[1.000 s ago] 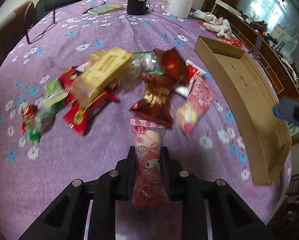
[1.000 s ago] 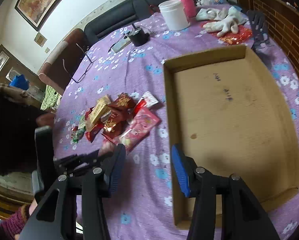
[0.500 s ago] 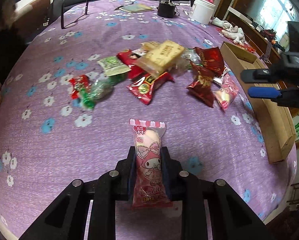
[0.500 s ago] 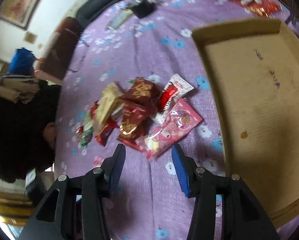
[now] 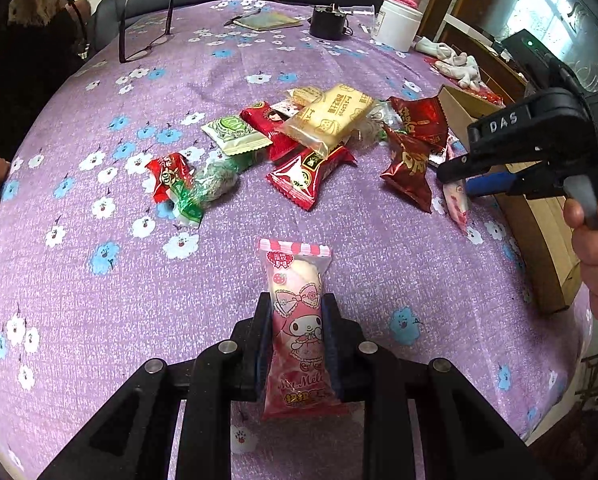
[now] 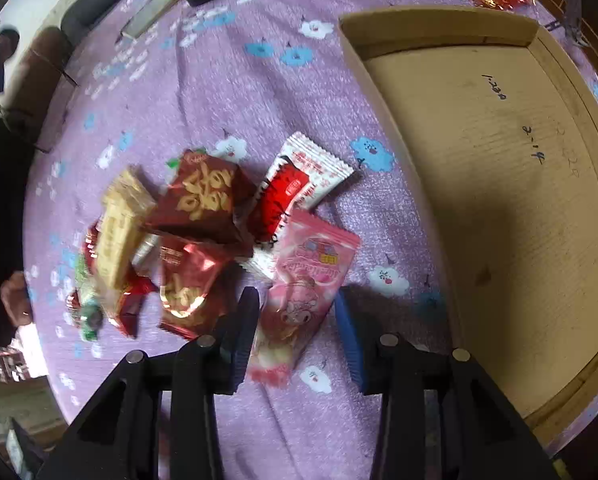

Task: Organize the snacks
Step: 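Grasp the pink candy packet with the right tool while the left tool holds its snack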

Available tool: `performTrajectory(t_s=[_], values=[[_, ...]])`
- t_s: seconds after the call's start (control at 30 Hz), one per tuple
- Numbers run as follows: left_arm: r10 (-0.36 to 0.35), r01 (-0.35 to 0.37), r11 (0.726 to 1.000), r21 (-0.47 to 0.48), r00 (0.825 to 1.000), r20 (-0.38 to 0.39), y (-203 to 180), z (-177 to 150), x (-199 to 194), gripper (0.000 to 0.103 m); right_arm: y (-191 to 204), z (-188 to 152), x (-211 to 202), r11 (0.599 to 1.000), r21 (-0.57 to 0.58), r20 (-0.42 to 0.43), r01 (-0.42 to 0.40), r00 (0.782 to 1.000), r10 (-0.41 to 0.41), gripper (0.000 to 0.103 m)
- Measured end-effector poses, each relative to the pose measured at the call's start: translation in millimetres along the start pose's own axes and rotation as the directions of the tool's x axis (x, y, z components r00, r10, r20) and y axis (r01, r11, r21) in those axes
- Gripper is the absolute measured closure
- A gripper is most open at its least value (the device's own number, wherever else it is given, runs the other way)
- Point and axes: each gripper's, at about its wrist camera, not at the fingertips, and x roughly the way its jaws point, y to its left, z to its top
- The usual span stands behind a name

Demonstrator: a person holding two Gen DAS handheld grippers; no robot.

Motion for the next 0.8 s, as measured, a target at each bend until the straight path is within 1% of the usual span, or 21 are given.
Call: performTrajectory(t_s=[0.07,0.17,0.23,0.37,0.4,0.5,0.57,0.67,0.8], values=[[-0.005,0.005,1.0,0.001,1.0,0.001,1,0,0,0.079,7,-5,-2,0.998,-0.06,0.003,-0.002,1.0,0.002,0.076],[-0.007,0.007,1.0,0.011,1.0,0.004,1,1,1,0.079,14,-18,-8,0.989,-0.15,0.02,-0.01,1.0,0.013,0.083],[-0.009,0.008,1.0,0.018,1.0,0.009,0,2,1,0.079,20,-31,-13,0.979,-0.203,0.028,-0.002,1.0,0.008,0.084],[-0.02,0.02,1.0,0.015,1.0,0.01,0,4,1,0.079,20,-51,-18,0.968,-0.25,0.046,-0.016,0.999,0.028,0.086],[-0.026,0.026,1.0,0.007,1.0,0.01,1,4,1,0.079,18,-52,-17,0.966,-0.254,0.051,-0.036,0.997,0.051,0.086],[-0.035,0.035,0.999,0.004,0.999,0.019,1,6,-3,0.079,20,-65,-26,0.96,-0.274,0.07,-0.062,0.994,0.084,0.086],[-0.043,0.043,0.999,0.002,0.999,0.03,0,7,-6,0.079,19,-72,-32,0.954,-0.275,0.075,-0.122,0.986,0.147,0.086],[-0.042,0.042,0.999,0.001,0.999,0.033,-2,7,-10,0.08,17,-81,-38,0.946,-0.283,0.085,-0.159,0.978,0.19,0.085],[-0.04,0.04,0.999,0.002,0.998,0.04,-6,6,-15,0.08,18,-86,-41,0.941,-0.279,0.081,-0.192,0.972,0.223,0.085]])
